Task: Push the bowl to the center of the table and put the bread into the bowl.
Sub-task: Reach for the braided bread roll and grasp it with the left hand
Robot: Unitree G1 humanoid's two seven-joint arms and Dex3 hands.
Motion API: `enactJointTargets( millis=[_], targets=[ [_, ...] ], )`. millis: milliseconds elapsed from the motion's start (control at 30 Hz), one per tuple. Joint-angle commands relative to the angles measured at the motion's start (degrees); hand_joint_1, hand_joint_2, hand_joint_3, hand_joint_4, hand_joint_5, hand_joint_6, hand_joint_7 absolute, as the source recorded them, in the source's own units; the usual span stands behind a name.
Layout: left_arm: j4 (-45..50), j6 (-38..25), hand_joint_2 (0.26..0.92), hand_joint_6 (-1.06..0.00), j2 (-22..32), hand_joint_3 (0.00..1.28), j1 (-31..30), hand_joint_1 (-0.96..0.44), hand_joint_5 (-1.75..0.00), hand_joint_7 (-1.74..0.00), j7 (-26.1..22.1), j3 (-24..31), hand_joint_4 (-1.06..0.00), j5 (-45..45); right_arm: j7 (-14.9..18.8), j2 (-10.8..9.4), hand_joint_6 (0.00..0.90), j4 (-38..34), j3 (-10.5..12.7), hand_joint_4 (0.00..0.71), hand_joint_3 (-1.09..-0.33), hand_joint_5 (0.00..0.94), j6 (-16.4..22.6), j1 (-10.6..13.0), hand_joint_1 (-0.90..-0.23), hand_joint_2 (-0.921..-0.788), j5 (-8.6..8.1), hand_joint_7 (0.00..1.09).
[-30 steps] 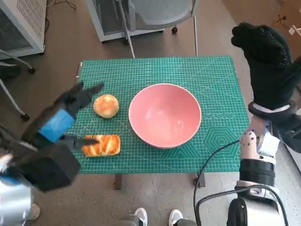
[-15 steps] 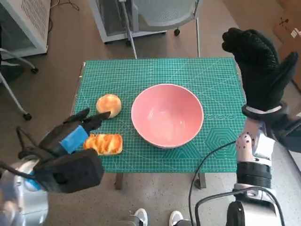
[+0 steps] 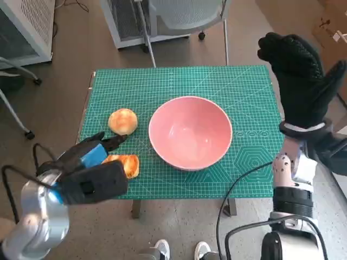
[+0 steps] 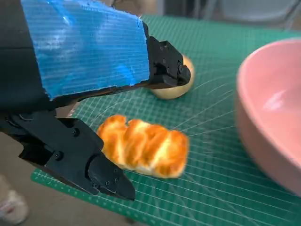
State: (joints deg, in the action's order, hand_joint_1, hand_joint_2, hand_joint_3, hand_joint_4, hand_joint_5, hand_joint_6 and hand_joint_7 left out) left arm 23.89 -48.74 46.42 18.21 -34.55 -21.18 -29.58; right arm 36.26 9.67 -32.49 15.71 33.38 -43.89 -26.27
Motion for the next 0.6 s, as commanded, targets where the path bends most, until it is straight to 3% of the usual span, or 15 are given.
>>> enactJointTargets(
  millis=[33, 400, 467, 600],
  targets=[
    [-7.34, 2.43, 0.715, -0.30, -2.11, 0.01, 2.30, -0.13, 0.00, 0.00, 1.25, -2.20, -0.08, -1.88, 0.42, -0.28, 0.377, 0.13, -0.23, 0.276, -0.755, 0.003, -0.89, 1.55, -0.685, -0.921, -0.19, 0.01],
    [-24.44, 7.53, 0.745, -0.38, -7.32, 0.02, 6.55, -0.11, -0.02, -0.03, 3.96, -5.99, -0.16, -5.01, 0.00, 0.05, 0.368, 1.22, -0.33, 0.274, -0.753, 0.001, -1.55, 1.77, -0.687, -0.921, -0.28, 0.00],
    [-27.56, 8.99, 0.757, -0.43, -8.36, 0.02, 7.11, -0.08, -0.03, -0.03, 5.09, -6.36, -0.22, -5.58, -0.04, 0.03, 0.368, 1.47, -0.35, 0.274, -0.753, 0.001, -1.70, 1.83, -0.687, -0.921, -0.29, 0.00],
    [-33.71, 13.03, 0.795, -0.55, -9.80, 0.03, 7.78, -0.02, -0.07, -0.05, 8.09, -7.28, -0.44, -7.10, -0.05, -0.08, 0.368, 2.03, -0.42, 0.277, -0.752, 0.003, -1.97, 2.10, -0.687, -0.921, -0.33, 0.00]
  ],
)
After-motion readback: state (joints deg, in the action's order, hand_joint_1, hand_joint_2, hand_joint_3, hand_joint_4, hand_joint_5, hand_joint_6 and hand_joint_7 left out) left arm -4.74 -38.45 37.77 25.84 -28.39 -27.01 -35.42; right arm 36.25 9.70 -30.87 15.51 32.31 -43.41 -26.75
